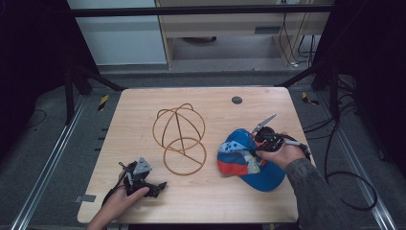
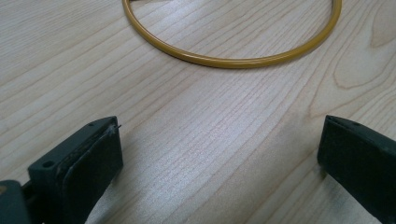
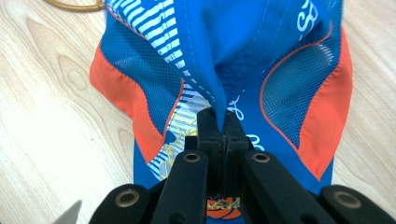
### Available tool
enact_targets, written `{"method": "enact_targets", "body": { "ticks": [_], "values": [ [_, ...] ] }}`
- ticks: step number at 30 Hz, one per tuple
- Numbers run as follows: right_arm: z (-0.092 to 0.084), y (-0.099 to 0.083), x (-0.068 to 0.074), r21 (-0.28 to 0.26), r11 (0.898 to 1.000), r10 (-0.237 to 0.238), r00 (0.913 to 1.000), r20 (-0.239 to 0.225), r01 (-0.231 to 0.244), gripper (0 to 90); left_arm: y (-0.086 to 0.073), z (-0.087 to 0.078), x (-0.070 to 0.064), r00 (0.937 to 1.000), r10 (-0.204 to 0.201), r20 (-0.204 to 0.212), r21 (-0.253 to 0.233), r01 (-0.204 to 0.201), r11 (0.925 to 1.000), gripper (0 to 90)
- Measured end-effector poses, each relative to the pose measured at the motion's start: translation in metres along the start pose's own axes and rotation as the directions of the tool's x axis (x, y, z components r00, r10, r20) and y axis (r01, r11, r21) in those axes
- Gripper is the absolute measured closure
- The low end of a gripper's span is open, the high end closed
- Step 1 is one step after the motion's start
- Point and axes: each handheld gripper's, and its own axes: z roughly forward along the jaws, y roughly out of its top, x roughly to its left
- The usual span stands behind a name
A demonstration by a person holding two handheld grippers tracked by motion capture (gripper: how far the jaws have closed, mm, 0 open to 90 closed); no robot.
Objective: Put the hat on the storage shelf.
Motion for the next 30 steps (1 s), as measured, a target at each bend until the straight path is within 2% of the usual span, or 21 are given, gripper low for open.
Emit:
{"method": "enact_targets", "body": {
  "ticks": [7,12,14,15,16,17,18,20,21,22,24,30],
  "values": [
    [-0.024,0.0,-0.001,-0.047,0.999,0.003,1.0,-0.003,-0.003,89.9,0.0,0.0,0.0,1.0,0.0,0.0,0.0,0.0,1.0,0.0],
    [-0.058,0.005,0.004,-0.117,0.993,-0.02,0.9998,0.01,0.021,89.9,0.0,0.0,0.0,1.0,0.0,0.0,-0.001,0.0,1.0,0.0],
    [-0.064,0.007,0.004,-0.127,0.992,-0.026,0.9996,0.012,0.027,89.9,0.0,0.0,0.0,1.0,-0.003,0.0,-0.003,0.003,1.0,0.0],
    [-0.076,0.01,0.007,-0.144,0.989,-0.027,0.9995,0.019,0.029,89.9,0.0,0.0,-0.001,1.0,-0.005,-0.001,-0.005,0.005,1.0,0.0],
    [-0.076,0.01,0.007,-0.144,0.989,-0.027,0.9995,0.019,0.029,89.9,0.0,0.0,-0.001,1.0,-0.006,-0.001,-0.006,0.006,1.0,0.0],
    [-0.087,0.014,0.008,-0.161,0.986,-0.039,0.9987,0.032,0.044,89.9,0.0,0.0,-0.001,1.0,-0.006,-0.001,-0.005,0.006,1.0,0.0],
    [-0.087,0.014,0.008,-0.161,0.986,-0.039,0.9987,0.032,0.044,89.9,0.0,0.0,-0.001,1.0,-0.006,-0.001,-0.005,0.006,1.0,0.0],
    [-0.102,0.02,0.011,-0.19,0.98,-0.053,0.9975,0.046,0.061,89.9,0.0,0.0,0.0,1.0,-0.002,-0.001,-0.007,0.002,1.0,0.0],
    [-0.102,0.02,0.011,-0.19,0.98,-0.053,0.9975,0.046,0.061,89.9,0.0,0.0,0.0,1.0,-0.002,-0.001,-0.007,0.002,1.0,0.0],
    [-0.11,0.023,0.011,-0.213,0.975,-0.06,0.9971,0.047,0.068,89.9,0.0,0.0,0.0,1.0,-0.001,-0.001,-0.006,0.001,1.0,0.0],
    [-0.114,0.024,0.012,-0.222,0.973,-0.06,0.9969,0.052,0.07,89.9,0.0,0.0,0.0,1.0,-0.001,-0.001,-0.006,0.001,1.0,0.0],
    [-0.132,0.032,0.019,-0.28,0.955,-0.079,0.9939,0.077,0.098,89.9,0.0,0.0,0.0,1.0,-0.001,0.0,-0.006,0.001,1.0,0.0]
  ]
}}
